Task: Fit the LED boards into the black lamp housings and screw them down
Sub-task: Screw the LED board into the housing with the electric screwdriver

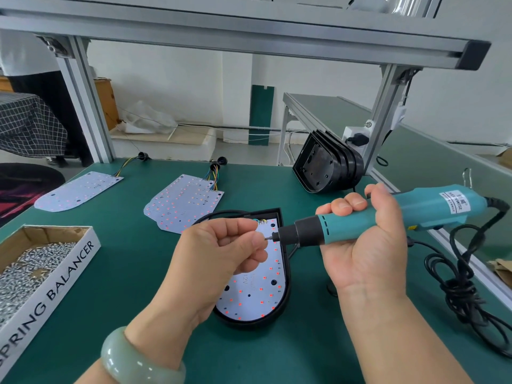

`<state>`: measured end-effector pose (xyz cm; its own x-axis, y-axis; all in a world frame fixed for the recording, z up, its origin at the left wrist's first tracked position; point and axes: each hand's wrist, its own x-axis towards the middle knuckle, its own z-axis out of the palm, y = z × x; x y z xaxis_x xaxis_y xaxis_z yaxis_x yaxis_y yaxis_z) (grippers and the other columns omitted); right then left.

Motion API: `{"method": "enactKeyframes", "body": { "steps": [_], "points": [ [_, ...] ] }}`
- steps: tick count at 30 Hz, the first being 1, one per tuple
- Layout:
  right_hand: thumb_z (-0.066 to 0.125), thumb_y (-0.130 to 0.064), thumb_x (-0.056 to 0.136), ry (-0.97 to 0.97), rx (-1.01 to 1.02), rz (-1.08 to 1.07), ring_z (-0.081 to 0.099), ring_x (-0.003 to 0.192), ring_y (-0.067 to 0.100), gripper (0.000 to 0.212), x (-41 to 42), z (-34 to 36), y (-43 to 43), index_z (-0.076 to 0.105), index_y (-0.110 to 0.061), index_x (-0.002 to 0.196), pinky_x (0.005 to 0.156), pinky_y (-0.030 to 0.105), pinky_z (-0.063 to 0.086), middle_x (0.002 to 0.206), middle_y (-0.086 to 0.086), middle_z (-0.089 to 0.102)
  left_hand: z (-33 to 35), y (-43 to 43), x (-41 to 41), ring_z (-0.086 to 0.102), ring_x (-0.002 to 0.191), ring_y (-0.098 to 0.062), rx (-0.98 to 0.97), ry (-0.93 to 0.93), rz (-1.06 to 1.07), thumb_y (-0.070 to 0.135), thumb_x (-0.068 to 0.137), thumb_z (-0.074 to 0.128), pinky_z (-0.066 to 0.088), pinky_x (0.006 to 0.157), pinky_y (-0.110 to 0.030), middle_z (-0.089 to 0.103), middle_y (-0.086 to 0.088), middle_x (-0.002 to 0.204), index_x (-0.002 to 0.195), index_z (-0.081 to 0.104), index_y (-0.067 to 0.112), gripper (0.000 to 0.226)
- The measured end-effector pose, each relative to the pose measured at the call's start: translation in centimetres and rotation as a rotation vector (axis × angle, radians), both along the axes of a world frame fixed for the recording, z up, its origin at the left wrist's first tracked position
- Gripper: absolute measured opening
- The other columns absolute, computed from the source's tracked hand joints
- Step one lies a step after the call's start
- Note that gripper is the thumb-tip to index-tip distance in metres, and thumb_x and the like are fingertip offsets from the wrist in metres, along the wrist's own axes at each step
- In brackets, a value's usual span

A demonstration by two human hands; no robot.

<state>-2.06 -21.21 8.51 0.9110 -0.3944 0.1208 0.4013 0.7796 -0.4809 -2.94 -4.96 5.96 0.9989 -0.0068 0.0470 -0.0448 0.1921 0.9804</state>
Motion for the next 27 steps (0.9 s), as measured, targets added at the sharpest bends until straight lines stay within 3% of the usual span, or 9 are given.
{"method": "enactKeyframes", "body": {
  "steps": [3,5,7,9,11,13,17,22,27],
  "points": [
    [0.055,-0.023,0.094,0.005,0.02,-0.004,0.044,0.048,0.01,0.019,0.1,0.0,-0.2,0.046,-0.021,0.078,0.058,0.023,0.047,0.059,-0.009,0.044,0.2,0.3,0.3,0.073,0.071,-0.023,-0.088,0.032,0.001,0.041,0.055,0.075,0.054,0.056,-0.02,0.075,-0.012,0.08,0.081,0.072,0.009,0.041],
    [0.055,-0.022,0.094,0.009,0.026,-0.002,0.044,0.048,0.01,0.019,0.1,0.0,-0.3,0.046,-0.02,0.078,0.057,0.023,0.047,0.059,-0.009,0.044,-0.1,1.2,0.9,0.072,0.071,-0.021,-0.039,0.048,0.108,0.037,0.07,0.074,0.056,0.059,-0.023,0.075,-0.007,0.078,0.087,0.07,0.01,0.033],
    [0.056,-0.022,0.094,0.014,0.026,0.0,0.045,0.048,0.01,0.018,0.1,0.0,-0.3,0.047,-0.02,0.079,0.057,0.024,0.048,0.059,-0.008,0.045,-1.0,2.6,1.9,0.068,0.072,-0.015,0.34,0.063,0.296,0.03,0.083,0.07,0.051,0.062,-0.024,0.073,0.001,0.076,0.098,0.069,0.012,0.022],
    [0.056,-0.023,0.094,0.029,0.002,-0.002,0.046,0.048,0.01,0.018,0.2,-0.1,-0.3,0.048,-0.02,0.079,0.058,0.024,0.048,0.058,-0.008,0.045,-1.8,3.5,2.2,0.063,0.084,-0.012,0.739,0.123,0.306,0.039,0.081,0.07,0.046,0.068,-0.026,0.068,0.007,0.09,0.116,0.062,0.018,0.042],
    [0.057,-0.022,0.094,0.051,-0.062,-0.021,0.046,0.047,0.011,0.017,0.2,-0.2,-0.2,0.048,-0.02,0.08,0.057,0.023,0.049,0.057,-0.008,0.046,-2.3,3.4,2.2,0.06,0.103,-0.017,0.92,0.201,0.174,0.047,0.075,0.072,0.047,0.084,-0.031,0.063,0.006,0.108,0.134,0.048,0.02,0.069],
    [0.057,-0.02,0.095,0.058,-0.145,-0.054,0.046,0.046,0.013,0.018,0.3,-0.4,0.0,0.047,-0.02,0.08,0.055,0.024,0.048,0.057,-0.006,0.045,-2.4,2.9,2.3,0.06,0.103,-0.019,1.014,0.217,0.11,0.049,0.066,0.076,0.05,0.089,-0.036,0.064,0.003,0.111,0.126,0.051,0.021,0.071],
    [0.057,-0.015,0.094,0.033,-0.27,-0.06,0.043,0.046,0.014,0.021,0.3,-0.6,0.7,0.047,-0.02,0.077,0.053,0.024,0.044,0.055,-0.004,0.045,-1.8,2.0,2.8,0.058,0.069,-0.023,0.994,0.273,-0.021,0.052,0.046,0.078,0.049,0.068,-0.029,0.066,-0.004,0.081,0.089,0.063,0.004,0.066],
    [0.06,-0.005,0.09,0.025,-0.432,-0.055,0.043,0.042,0.013,0.027,0.0,-1.0,1.8,0.055,-0.019,0.067,0.047,0.023,0.041,0.051,-0.003,0.045,-1.8,1.8,3.3,0.067,0.096,-0.03,0.961,0.277,-0.124,0.054,0.038,0.07,0.053,0.089,-0.046,0.071,-0.015,0.103,0.102,0.07,0.004,0.082],
    [0.06,-0.011,0.078,0.014,-0.509,-0.055,0.045,0.039,0.01,0.015,-0.1,-0.9,1.9,0.054,-0.019,0.067,0.044,0.022,0.04,0.048,-0.005,0.045,-2.0,1.9,3.3,0.064,0.078,-0.028,0.947,0.281,-0.128,0.053,0.039,0.069,0.052,0.077,-0.037,0.071,-0.017,0.096,0.1,0.068,-0.001,0.081]
  ]
}}
